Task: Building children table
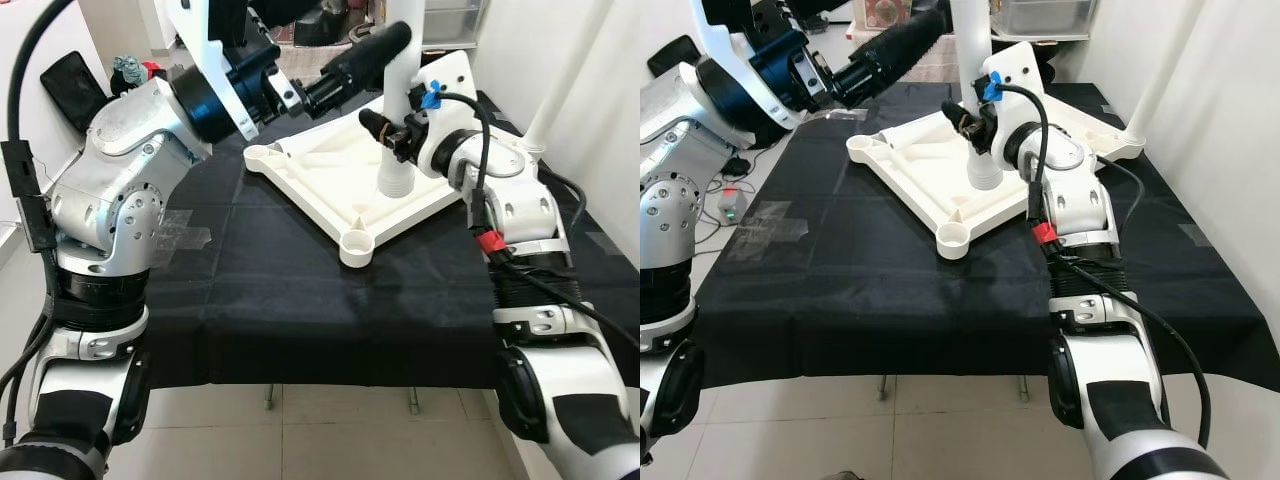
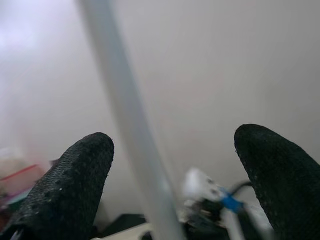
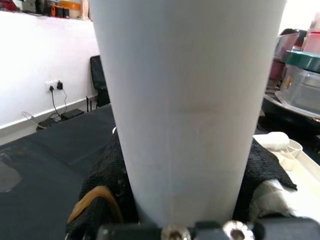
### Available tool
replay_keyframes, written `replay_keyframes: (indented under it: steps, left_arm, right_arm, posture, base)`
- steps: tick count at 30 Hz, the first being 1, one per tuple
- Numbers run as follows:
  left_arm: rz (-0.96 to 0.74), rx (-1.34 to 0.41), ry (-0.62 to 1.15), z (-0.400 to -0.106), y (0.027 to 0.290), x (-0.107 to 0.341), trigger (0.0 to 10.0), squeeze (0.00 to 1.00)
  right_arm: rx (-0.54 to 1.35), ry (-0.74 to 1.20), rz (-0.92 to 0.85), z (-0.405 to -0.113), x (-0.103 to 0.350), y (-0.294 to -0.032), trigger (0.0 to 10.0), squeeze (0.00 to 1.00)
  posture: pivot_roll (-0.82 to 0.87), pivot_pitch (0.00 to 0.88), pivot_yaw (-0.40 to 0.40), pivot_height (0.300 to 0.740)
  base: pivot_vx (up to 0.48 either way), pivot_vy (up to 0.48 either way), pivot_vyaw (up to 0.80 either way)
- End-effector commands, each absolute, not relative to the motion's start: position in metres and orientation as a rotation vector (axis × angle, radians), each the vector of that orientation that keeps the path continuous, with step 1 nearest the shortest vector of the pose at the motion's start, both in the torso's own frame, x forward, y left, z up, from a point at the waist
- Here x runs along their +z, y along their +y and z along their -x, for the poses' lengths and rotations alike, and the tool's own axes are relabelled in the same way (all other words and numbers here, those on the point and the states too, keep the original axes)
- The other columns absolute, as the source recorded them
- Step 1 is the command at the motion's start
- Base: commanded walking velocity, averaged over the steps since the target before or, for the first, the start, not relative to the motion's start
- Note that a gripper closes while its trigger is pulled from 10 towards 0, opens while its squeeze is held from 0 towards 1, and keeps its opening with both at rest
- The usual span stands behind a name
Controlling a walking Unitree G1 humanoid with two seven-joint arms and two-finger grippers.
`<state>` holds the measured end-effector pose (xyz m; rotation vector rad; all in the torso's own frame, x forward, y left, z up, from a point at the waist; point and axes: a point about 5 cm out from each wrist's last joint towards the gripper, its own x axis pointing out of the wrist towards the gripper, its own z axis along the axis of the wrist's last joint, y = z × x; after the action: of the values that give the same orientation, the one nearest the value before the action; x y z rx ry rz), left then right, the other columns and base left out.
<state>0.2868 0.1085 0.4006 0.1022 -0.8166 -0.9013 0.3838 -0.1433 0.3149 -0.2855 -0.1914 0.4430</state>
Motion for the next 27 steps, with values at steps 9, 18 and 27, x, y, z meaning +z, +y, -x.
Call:
replay_keyframes:
  steps: [9, 18, 27]
  left_arm:
    - [0.014, -0.801, -0.896, -0.300, 0.115, 0.428, 10.0, 0.00]
    - [-0.015, -0.850, -0.863, -0.314, 0.081, 0.430, 10.0, 0.00]
    - [-0.042, -0.852, -0.789, -0.326, 0.069, 0.426, 0.0, 0.00]
  right_arm:
    - [0.604, -0.328, 0.325, -0.368, 0.322, -0.112, 10.0, 0.00]
    - [0.682, -0.375, 0.392, -0.359, 0.323, -0.097, 10.0, 0.00]
    - [0.725, -0.395, 0.450, -0.351, 0.318, -0.088, 10.0, 0.00]
  posture:
    - [0.03, 0.000, -0.006, 0.740]
    - [0.03, 0.000, -0.002, 0.740]
    - [0.03, 0.000, 0.006, 0.740]
  base:
    - [0.000, 0.000, 0.00]
    - [0.000, 0.000, 0.00]
    - [0.000, 0.000, 0.00]
